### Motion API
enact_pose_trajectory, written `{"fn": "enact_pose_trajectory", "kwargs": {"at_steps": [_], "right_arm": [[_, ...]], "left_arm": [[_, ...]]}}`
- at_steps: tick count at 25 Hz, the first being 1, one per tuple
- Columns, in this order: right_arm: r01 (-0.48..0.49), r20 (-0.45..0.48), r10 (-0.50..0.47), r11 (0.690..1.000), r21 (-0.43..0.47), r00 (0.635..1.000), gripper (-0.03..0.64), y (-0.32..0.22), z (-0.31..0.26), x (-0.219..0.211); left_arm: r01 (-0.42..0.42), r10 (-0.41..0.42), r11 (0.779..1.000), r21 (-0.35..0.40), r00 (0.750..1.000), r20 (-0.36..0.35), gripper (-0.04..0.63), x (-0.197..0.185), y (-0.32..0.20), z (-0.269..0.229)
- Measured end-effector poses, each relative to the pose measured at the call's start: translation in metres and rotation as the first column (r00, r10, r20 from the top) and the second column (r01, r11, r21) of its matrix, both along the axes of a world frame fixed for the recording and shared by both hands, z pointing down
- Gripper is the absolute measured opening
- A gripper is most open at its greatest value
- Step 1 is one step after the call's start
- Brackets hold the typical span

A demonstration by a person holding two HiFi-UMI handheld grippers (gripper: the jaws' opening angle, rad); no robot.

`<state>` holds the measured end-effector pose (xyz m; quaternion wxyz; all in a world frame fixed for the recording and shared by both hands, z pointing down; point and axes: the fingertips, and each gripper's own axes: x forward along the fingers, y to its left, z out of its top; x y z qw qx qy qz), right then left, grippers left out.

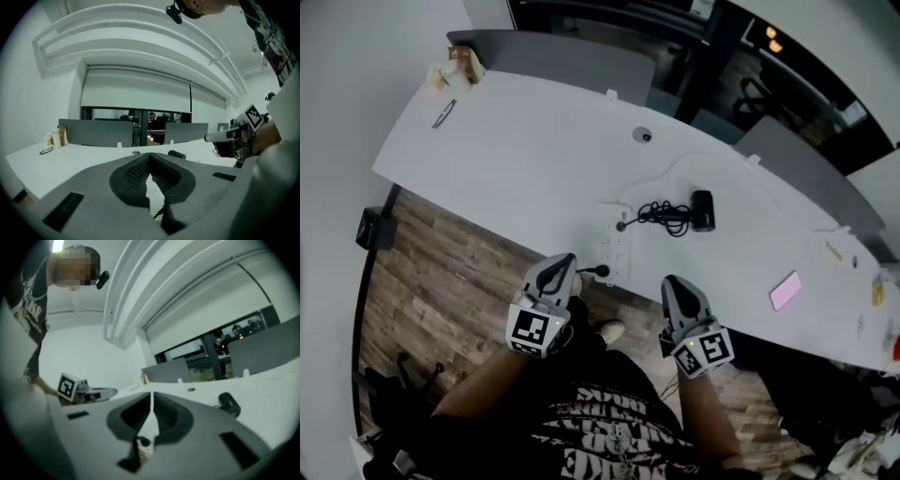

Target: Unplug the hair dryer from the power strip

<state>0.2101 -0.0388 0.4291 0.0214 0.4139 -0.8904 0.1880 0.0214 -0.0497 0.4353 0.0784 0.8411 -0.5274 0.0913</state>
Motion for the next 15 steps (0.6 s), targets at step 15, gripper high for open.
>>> {"fn": "enact_pose_trajectory", "kwargs": {"at_steps": [15], "right_arm": [[0.112, -0.223, -0.152, 0.977, -0.181, 0.963, 0.166, -0.105, 0.186, -0.093]], "left_arm": [[-0.184, 0.221, 0.933, -0.31, 0.971, 0.09, 0.021, 0.053, -0.11, 0.189]]}}
